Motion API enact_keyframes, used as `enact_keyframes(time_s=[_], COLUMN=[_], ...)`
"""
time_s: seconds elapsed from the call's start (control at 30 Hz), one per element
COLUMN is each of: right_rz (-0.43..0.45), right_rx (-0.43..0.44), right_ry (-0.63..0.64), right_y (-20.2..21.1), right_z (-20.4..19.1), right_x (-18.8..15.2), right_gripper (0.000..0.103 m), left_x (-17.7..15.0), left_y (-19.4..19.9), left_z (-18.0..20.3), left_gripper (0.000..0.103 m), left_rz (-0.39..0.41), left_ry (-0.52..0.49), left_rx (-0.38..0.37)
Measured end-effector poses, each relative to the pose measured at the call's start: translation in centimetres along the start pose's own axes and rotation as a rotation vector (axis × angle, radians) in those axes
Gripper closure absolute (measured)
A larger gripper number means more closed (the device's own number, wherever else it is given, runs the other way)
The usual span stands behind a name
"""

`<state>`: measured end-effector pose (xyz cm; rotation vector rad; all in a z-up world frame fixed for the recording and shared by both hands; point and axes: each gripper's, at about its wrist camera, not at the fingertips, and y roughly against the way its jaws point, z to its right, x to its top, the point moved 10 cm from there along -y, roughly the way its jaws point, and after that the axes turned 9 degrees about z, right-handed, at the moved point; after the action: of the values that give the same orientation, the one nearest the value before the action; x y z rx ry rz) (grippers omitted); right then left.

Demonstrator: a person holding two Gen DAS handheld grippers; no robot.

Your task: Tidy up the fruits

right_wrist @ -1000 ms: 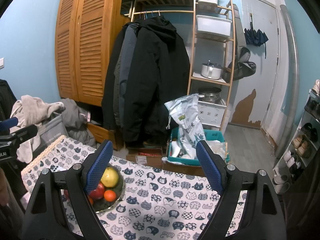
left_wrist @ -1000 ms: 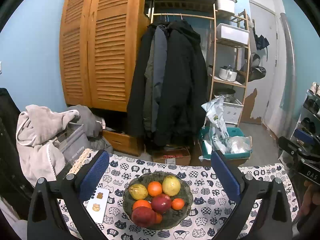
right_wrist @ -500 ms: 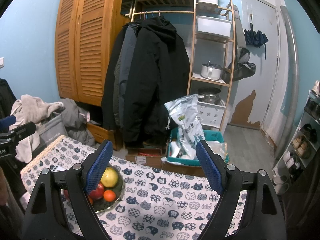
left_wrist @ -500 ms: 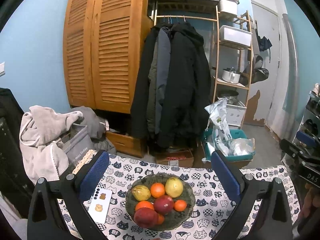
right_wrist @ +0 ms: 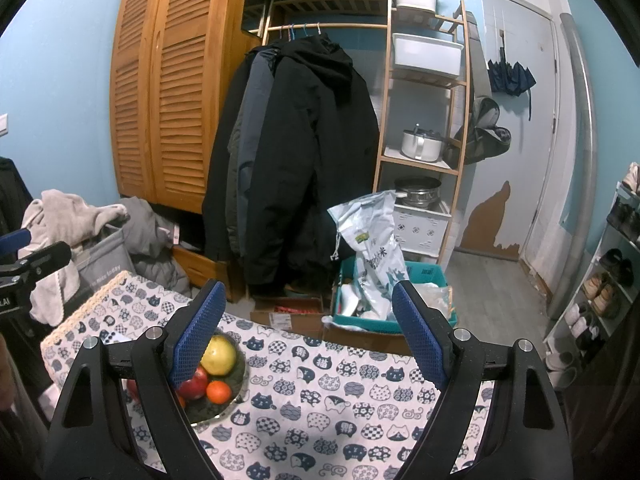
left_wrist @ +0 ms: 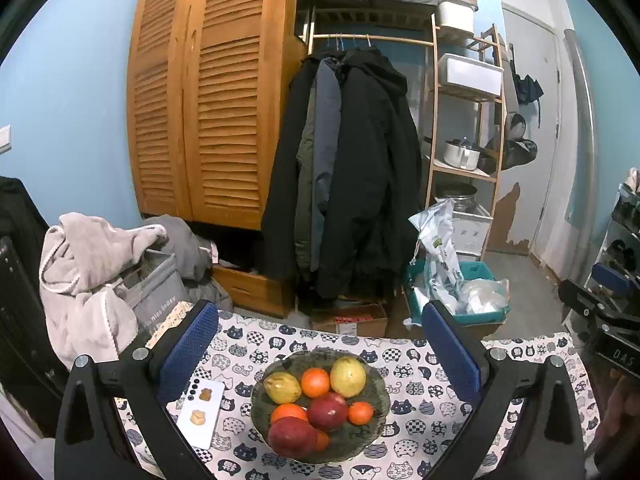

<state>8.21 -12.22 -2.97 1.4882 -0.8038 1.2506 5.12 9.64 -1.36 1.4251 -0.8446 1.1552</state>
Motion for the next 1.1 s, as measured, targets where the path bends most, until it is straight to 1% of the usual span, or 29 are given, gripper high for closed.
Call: enact_keyframes(time_s=[0.87, 1.1], right_rz=[-0.002, 0.001], right_rx=[0.001, -0.001], right_ry=[0.004, 0.006], right_y=[0.03, 0.13], right_z=[-0.08, 0.1], right_x=[-0.04, 0.0], right_gripper=[0.019, 0.019], left_x=[0.0, 0.01], left_y=[0.22, 0.28], left_z=[-0.11, 0.63], left_gripper=[0.0, 0.0], left_rz=[-0.003, -0.008], left_ry=[-0.005, -0.012], left_rx=[-0.005, -0.008])
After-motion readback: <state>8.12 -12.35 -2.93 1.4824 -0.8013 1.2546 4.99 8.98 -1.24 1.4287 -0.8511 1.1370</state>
